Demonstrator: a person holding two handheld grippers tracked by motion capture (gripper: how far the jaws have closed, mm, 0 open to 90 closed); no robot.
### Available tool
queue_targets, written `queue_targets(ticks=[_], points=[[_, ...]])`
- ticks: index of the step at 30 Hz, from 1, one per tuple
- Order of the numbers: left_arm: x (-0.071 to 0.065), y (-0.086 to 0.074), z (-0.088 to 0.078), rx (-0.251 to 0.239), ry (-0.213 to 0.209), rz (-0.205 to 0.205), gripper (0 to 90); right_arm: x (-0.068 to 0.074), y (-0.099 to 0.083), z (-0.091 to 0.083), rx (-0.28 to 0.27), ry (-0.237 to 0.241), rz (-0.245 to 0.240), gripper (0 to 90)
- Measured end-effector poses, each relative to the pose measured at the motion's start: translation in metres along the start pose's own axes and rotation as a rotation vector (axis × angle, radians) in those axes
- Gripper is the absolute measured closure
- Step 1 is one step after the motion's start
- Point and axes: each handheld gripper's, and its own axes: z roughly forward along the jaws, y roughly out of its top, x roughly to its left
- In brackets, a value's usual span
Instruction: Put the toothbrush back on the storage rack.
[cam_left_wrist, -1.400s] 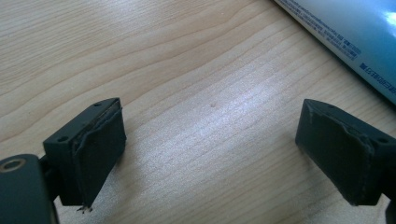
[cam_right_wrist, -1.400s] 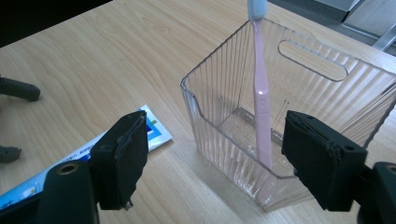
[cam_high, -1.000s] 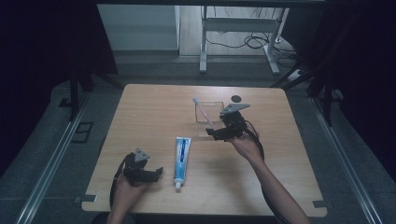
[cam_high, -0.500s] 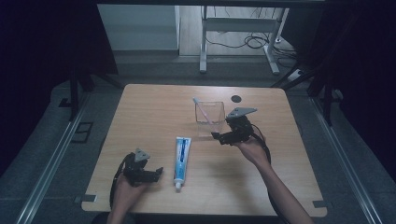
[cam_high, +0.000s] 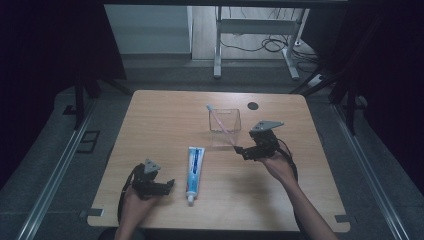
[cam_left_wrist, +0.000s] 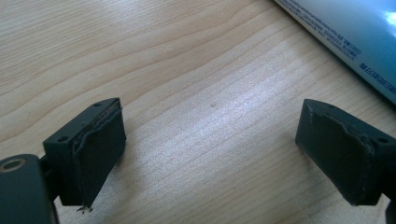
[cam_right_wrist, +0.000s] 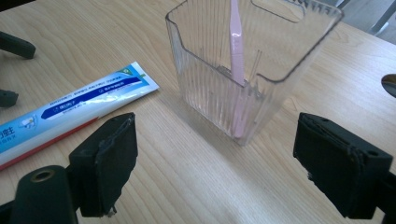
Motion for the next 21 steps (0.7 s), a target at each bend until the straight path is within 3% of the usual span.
queue_targets(ticks=[21], points=[[0.000,0.000,0.000,-0.002,0.000,-0.001,8.5,-0.007,-0.039,-0.025,0.015,-0.043,0.005,13.7]])
